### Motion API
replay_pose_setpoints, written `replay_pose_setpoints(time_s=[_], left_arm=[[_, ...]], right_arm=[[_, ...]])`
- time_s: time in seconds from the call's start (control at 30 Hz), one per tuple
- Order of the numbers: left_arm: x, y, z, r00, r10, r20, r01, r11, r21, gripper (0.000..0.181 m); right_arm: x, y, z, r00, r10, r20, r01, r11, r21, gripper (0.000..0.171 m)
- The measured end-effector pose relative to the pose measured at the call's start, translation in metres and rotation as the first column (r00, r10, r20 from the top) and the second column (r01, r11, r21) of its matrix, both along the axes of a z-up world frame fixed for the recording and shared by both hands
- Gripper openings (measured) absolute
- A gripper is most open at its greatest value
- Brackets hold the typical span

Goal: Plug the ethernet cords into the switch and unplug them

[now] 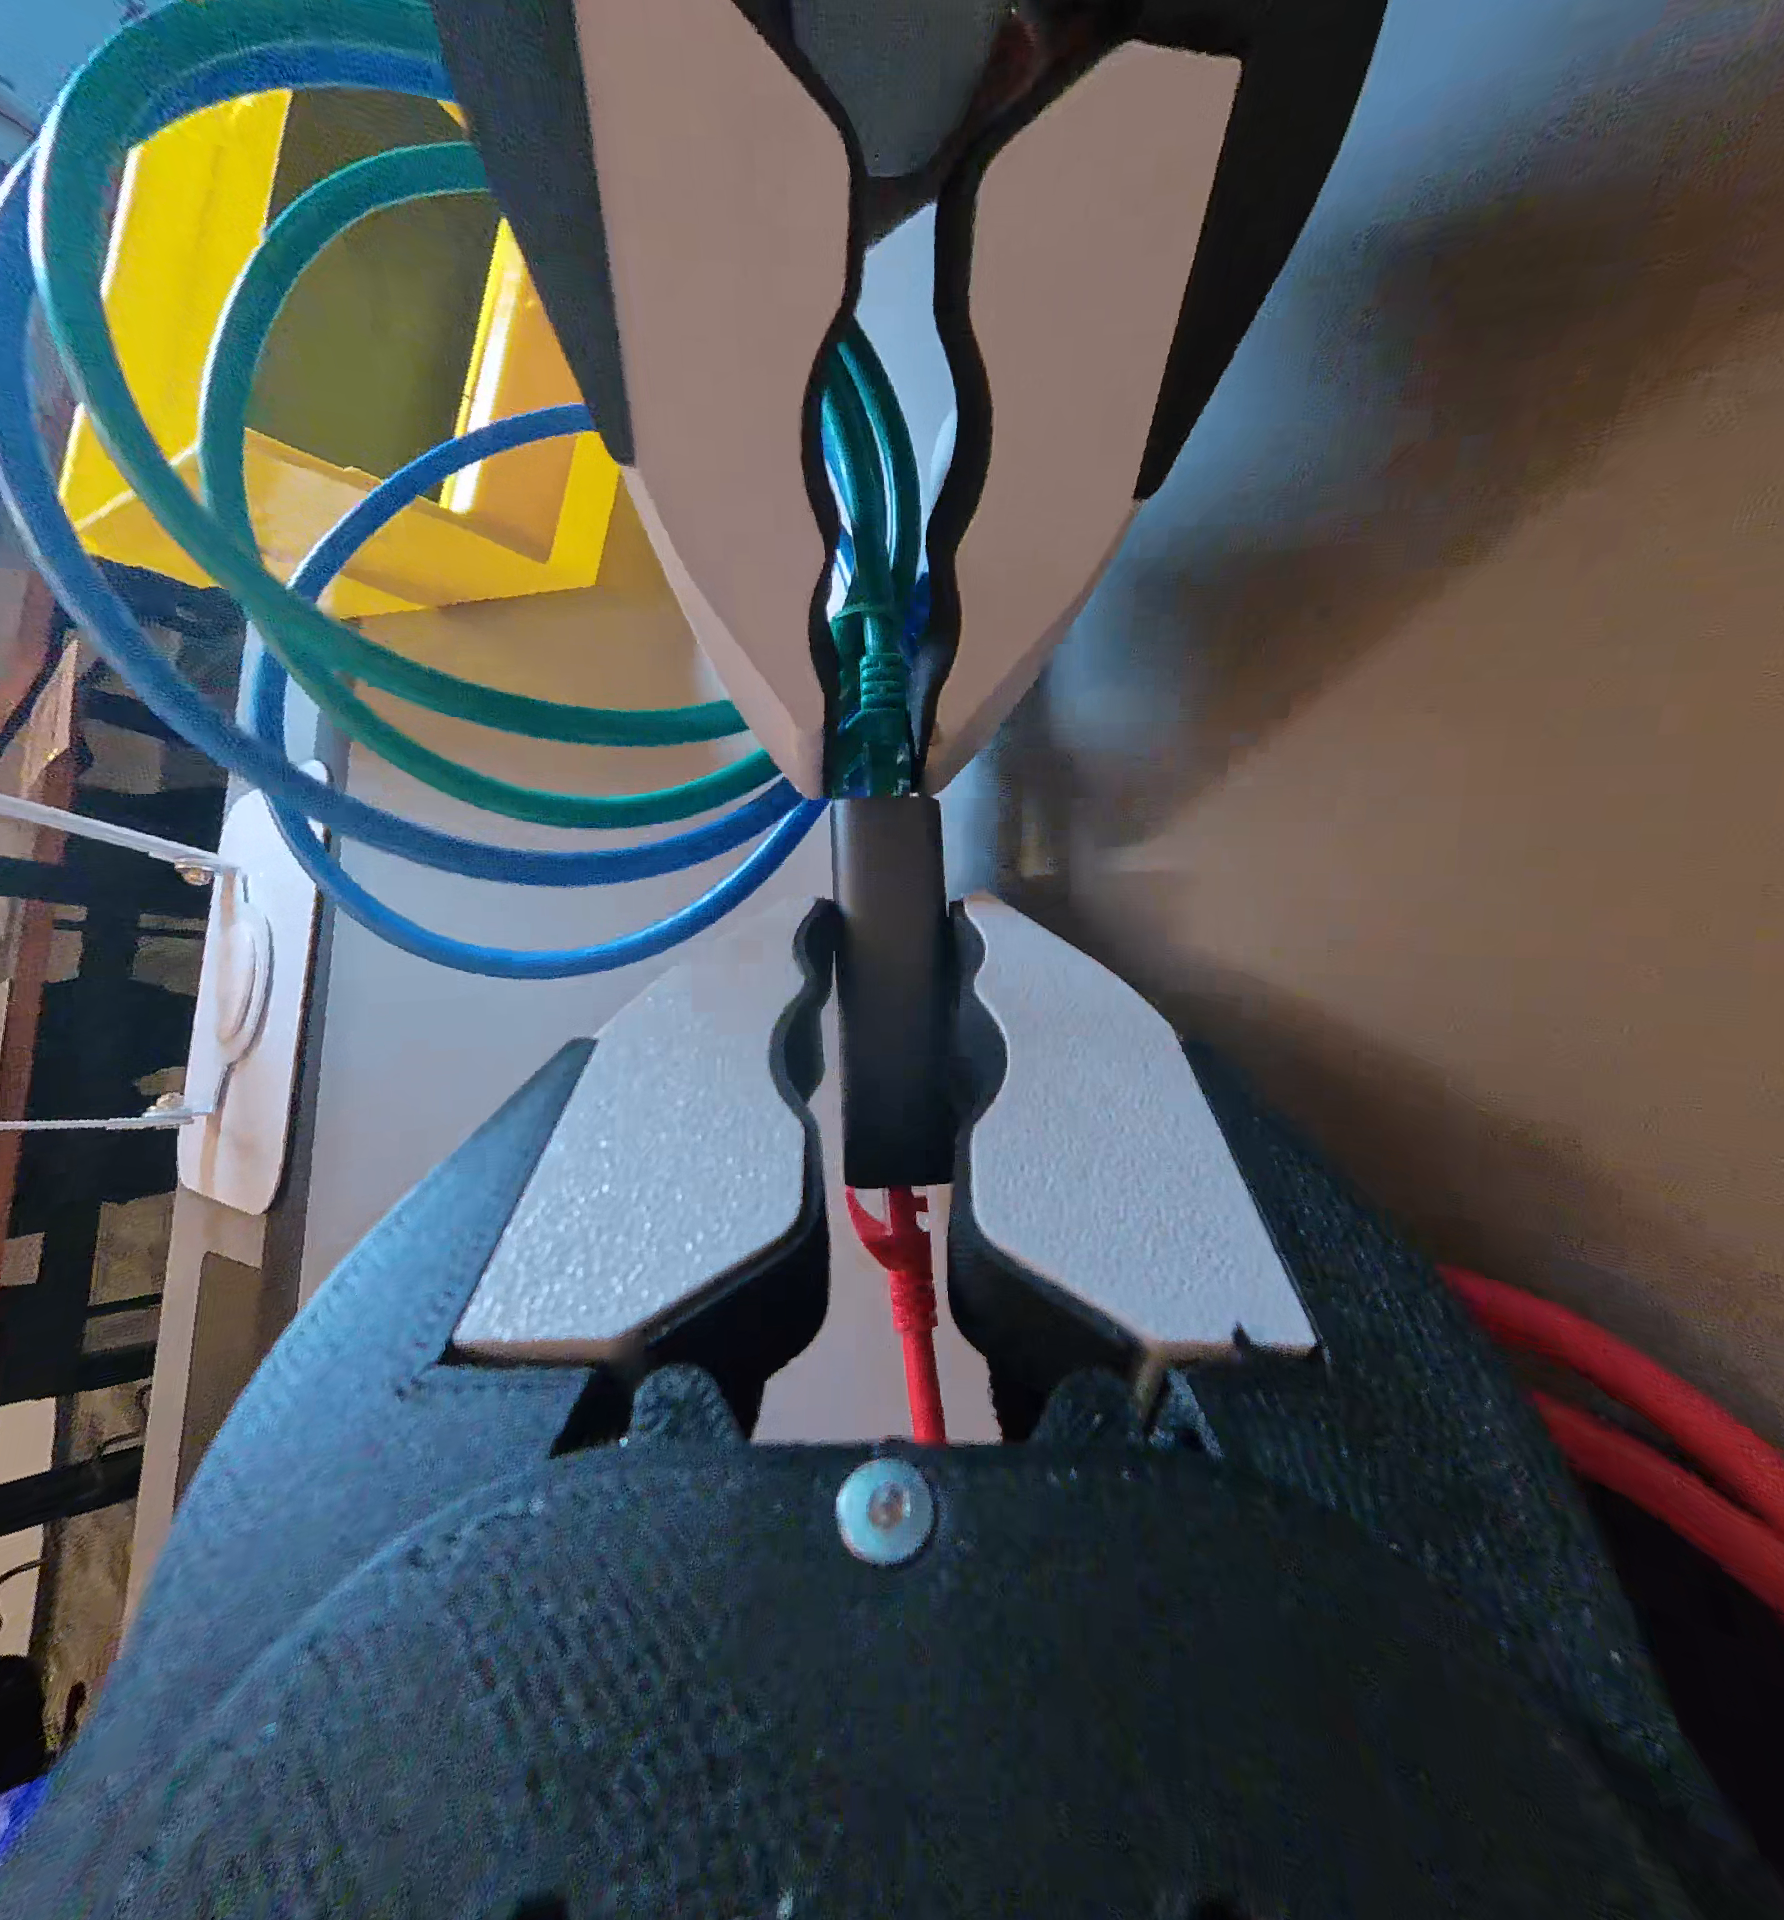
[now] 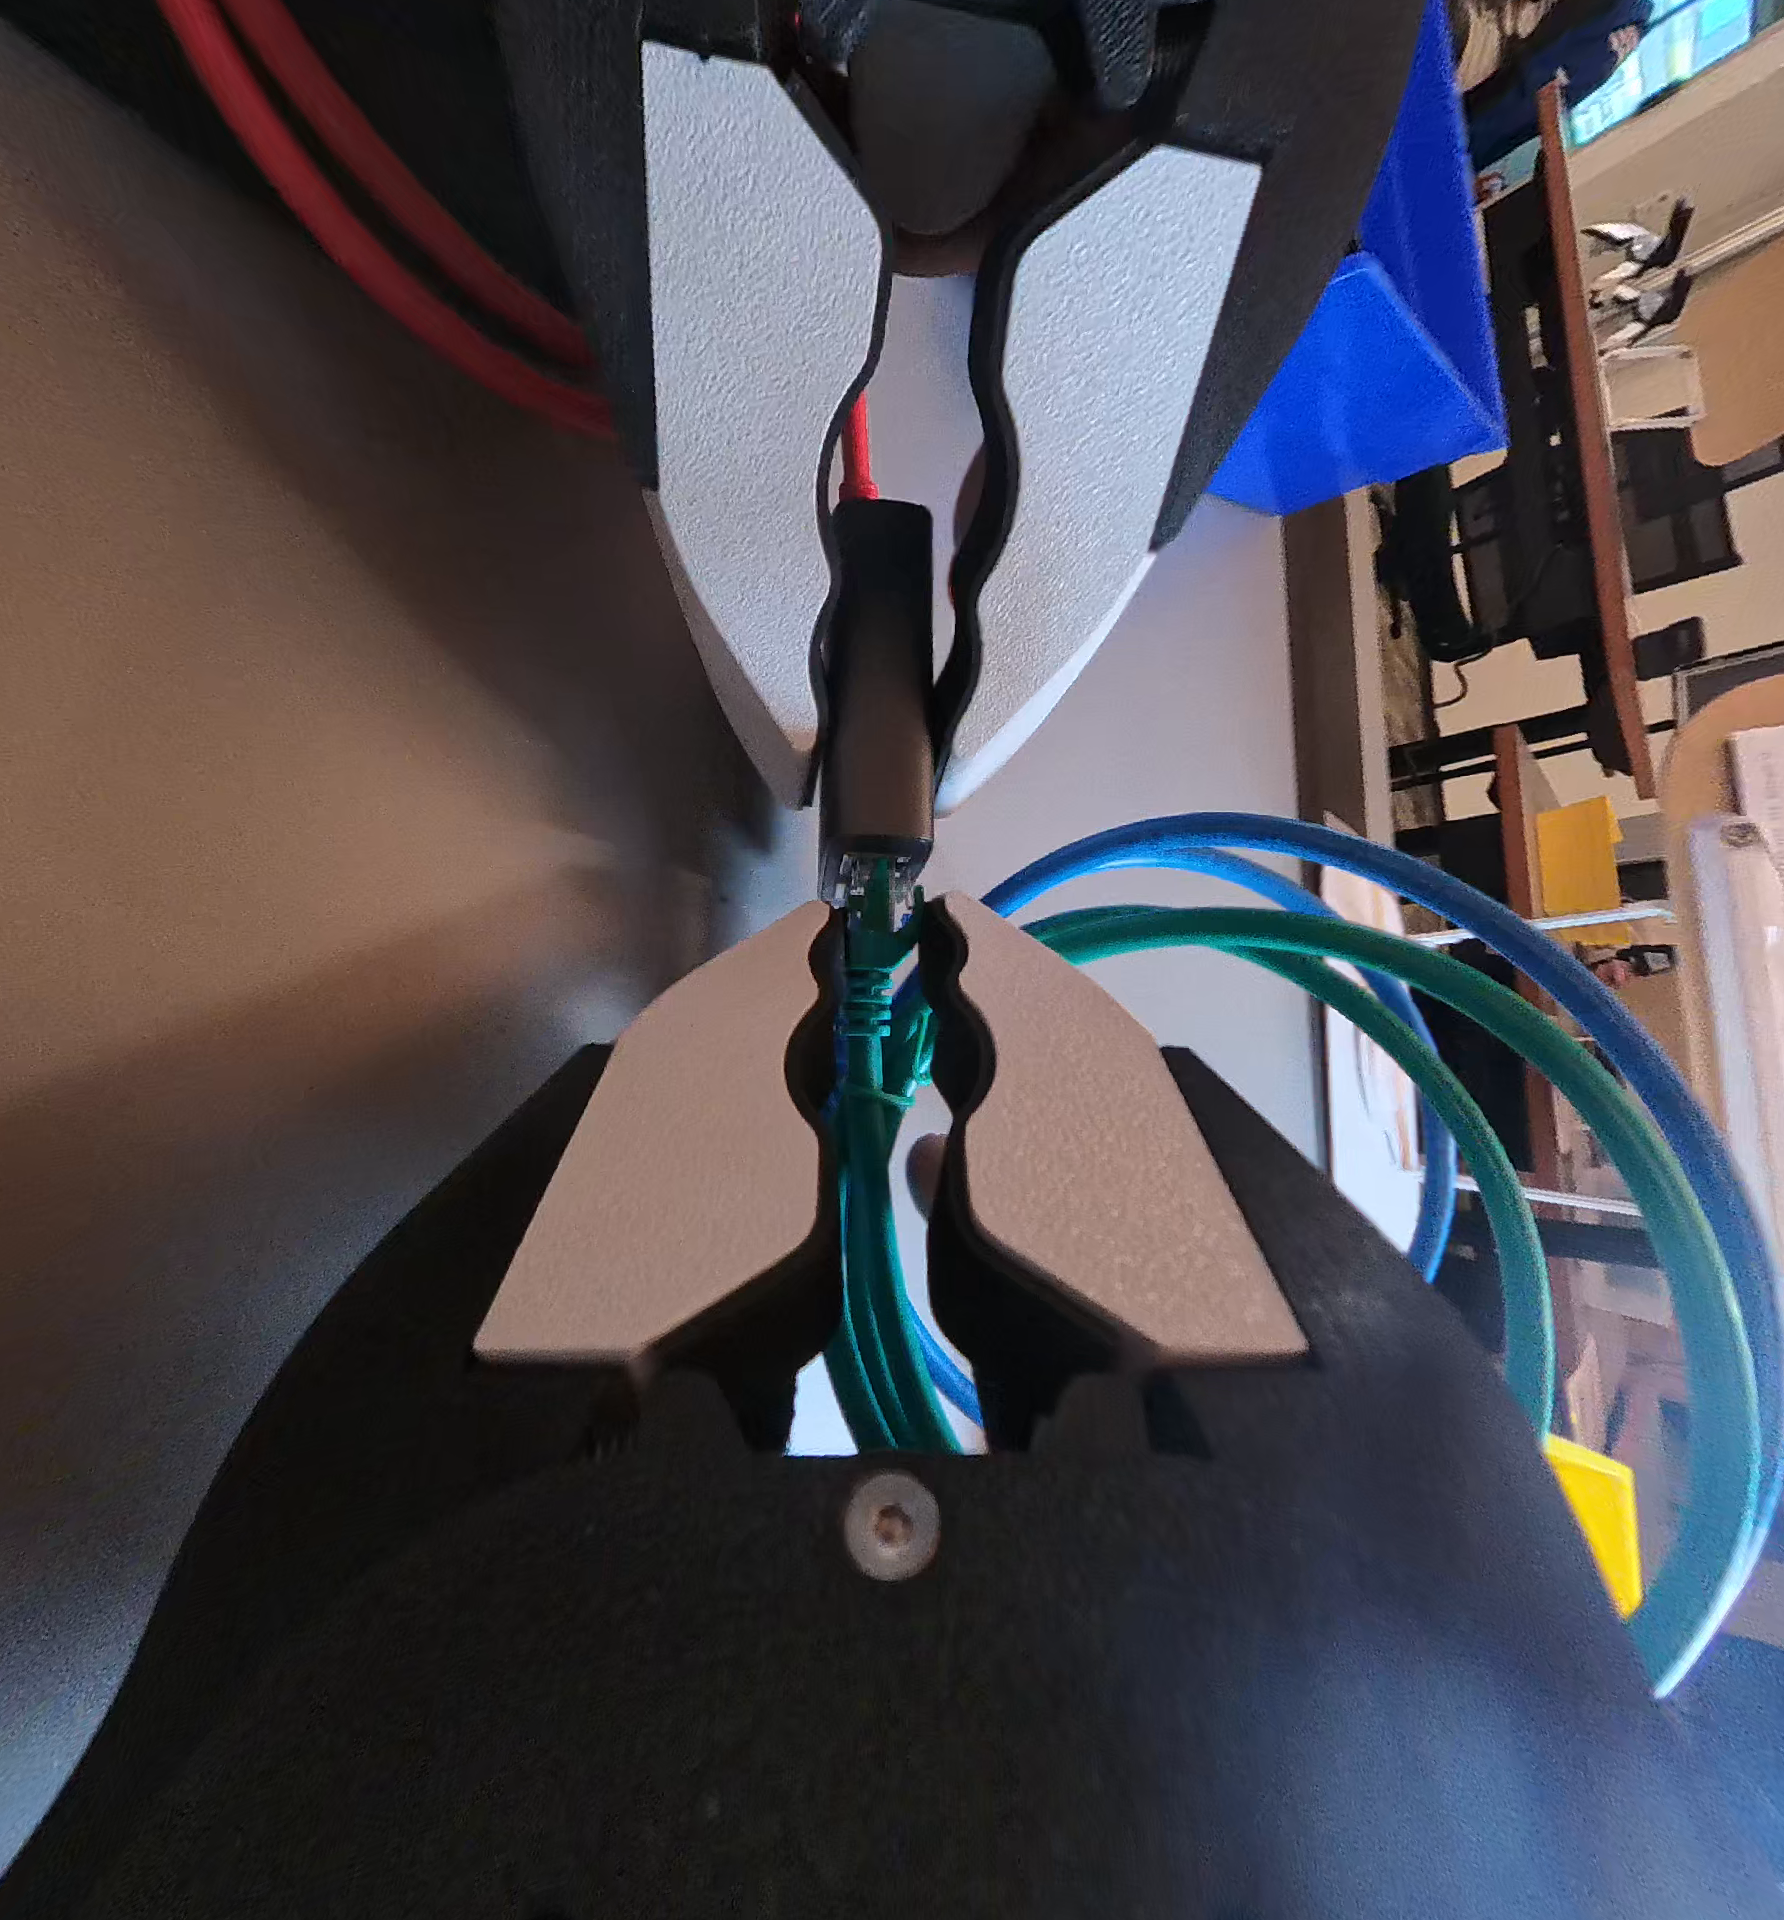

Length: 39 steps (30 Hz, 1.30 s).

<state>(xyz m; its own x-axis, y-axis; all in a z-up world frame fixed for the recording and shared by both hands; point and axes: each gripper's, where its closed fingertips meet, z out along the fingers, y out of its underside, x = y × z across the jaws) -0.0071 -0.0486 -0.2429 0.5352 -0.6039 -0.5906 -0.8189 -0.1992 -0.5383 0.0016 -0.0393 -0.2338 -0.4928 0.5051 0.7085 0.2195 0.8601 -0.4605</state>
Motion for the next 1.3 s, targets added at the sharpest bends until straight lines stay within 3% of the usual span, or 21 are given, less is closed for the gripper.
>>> replay_pose_setpoints(time_s=[0.17, 0.3, 0.5, 1.2, 1.27, 1.3], left_arm=[[0.002, 0.0, -0.008, 0.994, -0.04, -0.105, 0.041, 0.999, 0.007, 0.021], [0.001, -0.001, -0.009, 0.98, -0.063, -0.187, 0.066, 0.998, 0.008, 0.021], [0.004, -0.002, -0.009, 0.974, -0.098, -0.205, 0.096, 0.995, -0.016, 0.021], [0.05, -0.013, 0.022, 0.968, -0.242, -0.064, 0.243, 0.97, 0.009, 0.022], [-0.001, -0.005, 0.013, 0.969, -0.072, -0.238, 0.075, 0.997, 0.004, 0.022], [-0.026, -0.007, 0.012, 0.981, -0.017, -0.193, 0.018, 1.0, 0.006, 0.022]], right_arm=[[0.003, -0.004, -0.009, 0.999, 0.043, 0.021, -0.044, 0.999, 0.022, 0.012], [0.006, -0.007, -0.011, 0.994, 0.102, 0.025, -0.105, 0.983, 0.15, 0.013], [0.012, -0.009, -0.011, 0.979, 0.167, 0.121, -0.194, 0.944, 0.266, 0.013], [0.058, -0.022, 0.024, 0.954, 0.223, 0.2, -0.228, 0.974, 0.002, 0.013], [0.081, -0.035, 0.019, 0.904, 0.304, 0.3, -0.281, 0.952, -0.118, 0.013], [0.094, -0.047, 0.022, 0.892, 0.343, 0.294, -0.286, 0.932, -0.221, 0.012]])
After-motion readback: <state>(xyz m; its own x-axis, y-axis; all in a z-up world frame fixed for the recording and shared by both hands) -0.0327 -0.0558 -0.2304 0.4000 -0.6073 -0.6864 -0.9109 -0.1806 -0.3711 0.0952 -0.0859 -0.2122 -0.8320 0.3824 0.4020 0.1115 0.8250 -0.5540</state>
